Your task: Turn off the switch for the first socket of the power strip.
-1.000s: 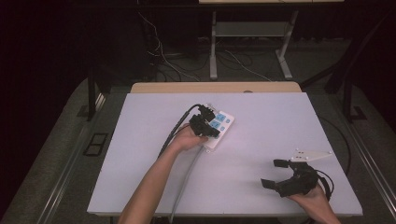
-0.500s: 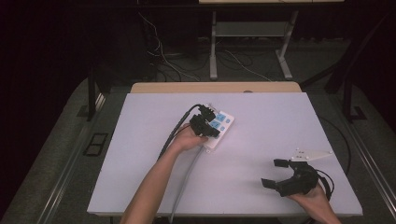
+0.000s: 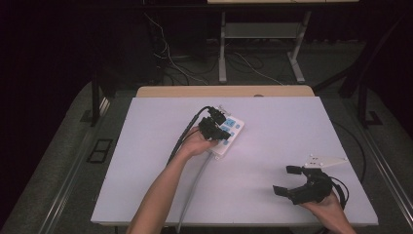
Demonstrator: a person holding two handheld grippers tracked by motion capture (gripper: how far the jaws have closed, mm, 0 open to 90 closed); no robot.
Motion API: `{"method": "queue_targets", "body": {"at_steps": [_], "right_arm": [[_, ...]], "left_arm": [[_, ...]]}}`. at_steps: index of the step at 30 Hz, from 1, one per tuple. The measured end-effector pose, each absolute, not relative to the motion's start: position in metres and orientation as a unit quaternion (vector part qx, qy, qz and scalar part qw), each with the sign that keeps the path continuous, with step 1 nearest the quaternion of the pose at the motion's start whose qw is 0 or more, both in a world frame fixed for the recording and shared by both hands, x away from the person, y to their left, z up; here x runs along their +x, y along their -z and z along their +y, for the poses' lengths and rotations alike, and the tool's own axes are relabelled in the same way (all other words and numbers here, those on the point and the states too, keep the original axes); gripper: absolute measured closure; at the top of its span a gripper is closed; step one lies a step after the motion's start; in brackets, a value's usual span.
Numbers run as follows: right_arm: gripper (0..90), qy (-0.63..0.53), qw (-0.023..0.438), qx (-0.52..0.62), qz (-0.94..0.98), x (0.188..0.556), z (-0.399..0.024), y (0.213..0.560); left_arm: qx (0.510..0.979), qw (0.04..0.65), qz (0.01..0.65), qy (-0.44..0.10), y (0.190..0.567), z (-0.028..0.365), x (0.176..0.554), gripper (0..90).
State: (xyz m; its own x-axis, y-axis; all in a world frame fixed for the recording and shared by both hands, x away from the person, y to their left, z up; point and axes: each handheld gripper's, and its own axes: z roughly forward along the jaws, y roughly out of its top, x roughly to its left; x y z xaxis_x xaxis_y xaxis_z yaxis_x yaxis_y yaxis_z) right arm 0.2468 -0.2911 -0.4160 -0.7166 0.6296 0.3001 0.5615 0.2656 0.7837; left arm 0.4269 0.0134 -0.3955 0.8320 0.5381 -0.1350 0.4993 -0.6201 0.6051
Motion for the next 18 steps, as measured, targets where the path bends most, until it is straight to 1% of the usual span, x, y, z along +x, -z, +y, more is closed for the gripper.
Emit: {"method": "queue_targets", "body": {"at_steps": [14, 18], "right_arm": [[0.6, -0.479, 0.038, 0.378, 0.792, 0.247, -0.293, 0.416], [0.7, -0.479, 0.038, 0.378, 0.791, 0.247, -0.293, 0.415]], "left_arm": [[0.883, 0.361, 0.297, -0.044, 0.368, 0.039, 0.420, 88.9], [0.881, 0.369, 0.293, -0.042, 0.362, 0.045, 0.415, 81.9]]}}
